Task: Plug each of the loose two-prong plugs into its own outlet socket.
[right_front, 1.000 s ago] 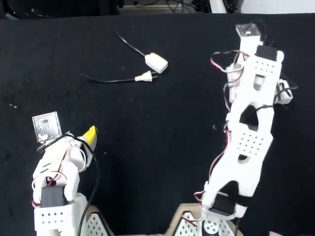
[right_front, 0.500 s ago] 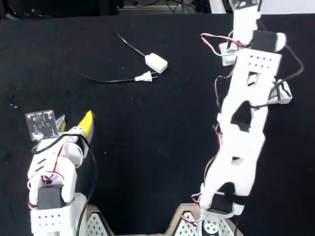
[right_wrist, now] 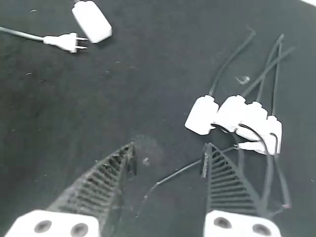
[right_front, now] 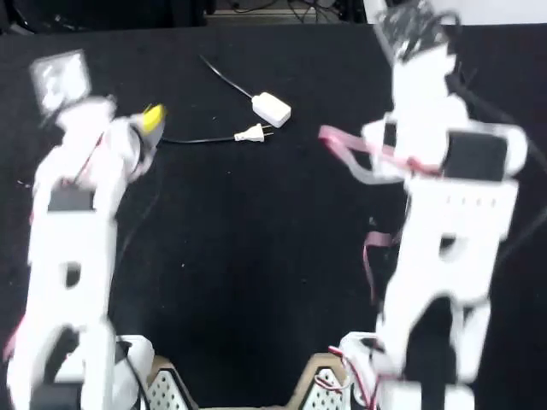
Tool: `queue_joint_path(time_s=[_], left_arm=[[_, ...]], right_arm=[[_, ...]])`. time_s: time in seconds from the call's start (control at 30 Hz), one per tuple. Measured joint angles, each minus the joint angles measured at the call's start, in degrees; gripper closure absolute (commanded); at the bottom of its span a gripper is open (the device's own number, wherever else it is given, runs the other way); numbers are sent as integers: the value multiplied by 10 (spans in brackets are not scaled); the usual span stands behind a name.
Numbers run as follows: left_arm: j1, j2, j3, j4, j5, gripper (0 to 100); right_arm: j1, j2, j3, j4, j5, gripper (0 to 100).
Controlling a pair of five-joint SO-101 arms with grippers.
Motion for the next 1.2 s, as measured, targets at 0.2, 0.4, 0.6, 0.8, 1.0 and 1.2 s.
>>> queue_joint_path(time_s=[0.2,0.4,0.6,0.8,1.0,1.2], left_arm=[[36,245,-193,-1,-79,744],[39,411,-302,-33,-189,744],[39,453,-320,57,-195,787],[37,454,-283,78,-199,800],[37,455,-212,78,-193,805],[37,438,-149,78,-181,805]], right_arm=[[-43,-197,341,-157,-46,805],[-82,-323,636,-373,-89,807],[-85,-311,694,-586,-91,807],[-84,-121,602,-713,-91,807],[-84,172,391,-734,-86,805],[-105,418,199,-735,61,805]])
